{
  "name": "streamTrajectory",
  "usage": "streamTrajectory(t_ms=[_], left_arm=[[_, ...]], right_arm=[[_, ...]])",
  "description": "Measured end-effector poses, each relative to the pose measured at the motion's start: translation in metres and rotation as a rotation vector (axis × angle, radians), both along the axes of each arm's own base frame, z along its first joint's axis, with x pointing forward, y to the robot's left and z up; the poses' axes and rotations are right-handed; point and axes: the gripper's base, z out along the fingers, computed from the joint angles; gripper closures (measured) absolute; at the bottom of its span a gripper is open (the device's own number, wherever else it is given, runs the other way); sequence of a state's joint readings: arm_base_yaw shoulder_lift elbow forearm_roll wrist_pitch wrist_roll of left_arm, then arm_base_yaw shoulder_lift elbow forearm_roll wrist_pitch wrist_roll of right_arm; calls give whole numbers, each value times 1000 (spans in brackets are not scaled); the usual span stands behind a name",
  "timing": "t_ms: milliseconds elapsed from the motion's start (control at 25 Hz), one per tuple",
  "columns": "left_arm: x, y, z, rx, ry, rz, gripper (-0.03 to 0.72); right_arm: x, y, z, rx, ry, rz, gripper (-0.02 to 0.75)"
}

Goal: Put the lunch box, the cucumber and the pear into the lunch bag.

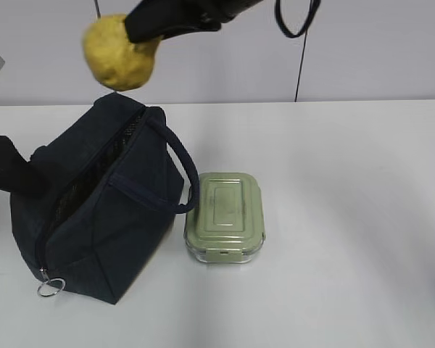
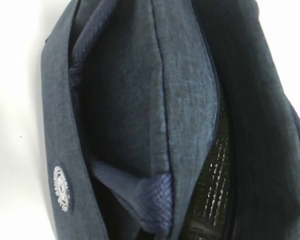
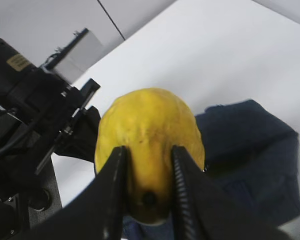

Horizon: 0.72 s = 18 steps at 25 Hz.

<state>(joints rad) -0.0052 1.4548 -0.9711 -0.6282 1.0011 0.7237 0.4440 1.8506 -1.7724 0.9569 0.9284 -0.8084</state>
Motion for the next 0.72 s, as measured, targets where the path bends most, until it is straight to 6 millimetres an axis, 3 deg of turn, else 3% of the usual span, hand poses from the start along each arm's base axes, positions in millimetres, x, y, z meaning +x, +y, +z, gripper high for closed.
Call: streamTrajectory(t_ms=[120,240,440,560,640,720], left_arm=[[0,0,0,-1,1,2,687],[0,0,0,-1,2,3,687],[0,0,0,-1,2,3,687],[0,0,0,-1,2,3,687],[0,0,0,-1,2,3,687],[0,0,0,-1,2,3,687]], right_arm=[[-3,26,-15,-12,-22,47,565],[1,42,-43,-70,4,74,565],[17,40,-91,-271,87,15,565],[20,39,-106,-324,115,15,558],[19,39,-107,-327,128,22,493],[18,40,-107,-311,135,35,359]])
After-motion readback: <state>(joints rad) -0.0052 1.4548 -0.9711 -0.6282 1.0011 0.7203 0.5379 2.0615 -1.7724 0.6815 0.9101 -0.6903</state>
